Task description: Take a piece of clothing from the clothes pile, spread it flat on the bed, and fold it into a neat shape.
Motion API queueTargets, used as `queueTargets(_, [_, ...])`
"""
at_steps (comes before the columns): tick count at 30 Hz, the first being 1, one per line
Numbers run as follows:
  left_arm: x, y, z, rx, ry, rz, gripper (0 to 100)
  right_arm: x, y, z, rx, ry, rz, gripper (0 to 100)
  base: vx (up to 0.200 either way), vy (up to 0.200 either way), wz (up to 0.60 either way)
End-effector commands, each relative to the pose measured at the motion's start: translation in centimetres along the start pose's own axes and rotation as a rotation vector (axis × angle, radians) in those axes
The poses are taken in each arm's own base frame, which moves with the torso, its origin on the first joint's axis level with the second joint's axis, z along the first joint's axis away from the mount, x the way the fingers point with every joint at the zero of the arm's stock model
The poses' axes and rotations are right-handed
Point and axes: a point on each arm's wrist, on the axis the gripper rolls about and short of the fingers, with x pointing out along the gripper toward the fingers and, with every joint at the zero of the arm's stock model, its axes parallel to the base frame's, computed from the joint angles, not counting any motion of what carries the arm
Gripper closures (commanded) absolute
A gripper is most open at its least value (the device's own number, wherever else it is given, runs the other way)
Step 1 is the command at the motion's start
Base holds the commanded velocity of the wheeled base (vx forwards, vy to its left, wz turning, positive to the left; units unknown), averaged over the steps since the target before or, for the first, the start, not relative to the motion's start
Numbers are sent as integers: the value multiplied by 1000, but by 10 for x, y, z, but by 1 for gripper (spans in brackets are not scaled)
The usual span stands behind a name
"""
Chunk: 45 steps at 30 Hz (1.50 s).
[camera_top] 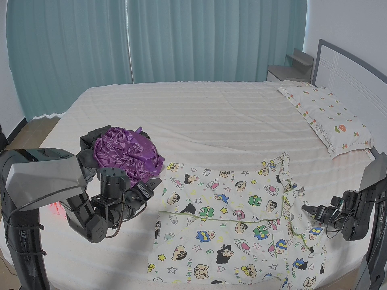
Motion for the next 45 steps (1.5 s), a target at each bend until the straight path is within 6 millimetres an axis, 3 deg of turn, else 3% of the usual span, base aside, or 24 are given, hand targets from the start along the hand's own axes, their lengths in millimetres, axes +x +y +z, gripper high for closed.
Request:
queueTargets(1, [2,2,-1,0,3,4,0,2,0,1,-3,-3,2,0,0,0,0])
queueTargets(6, [1,1,-1,-1,-11,-14,0,3,1,1,-1,7,3,0,0,0,0])
queueTargets(7, [1,1,-1,-1,-11,-14,0,3,1,1,-1,7,3,100,0,0,0])
queueTargets(42, [3,4,0,-3,-13,-5,0,-4,-3,1,2,-18,-17,100,0,0,0])
queueTargets(43, [3,4,-1,-3,-12,-6,0,-4,-3,1,2,-18,-17,0,0,0,0])
queueTargets(45, [3,4,0,-2,-13,-5,0,-4,-3,1,3,-17,-18,0,0,0,0])
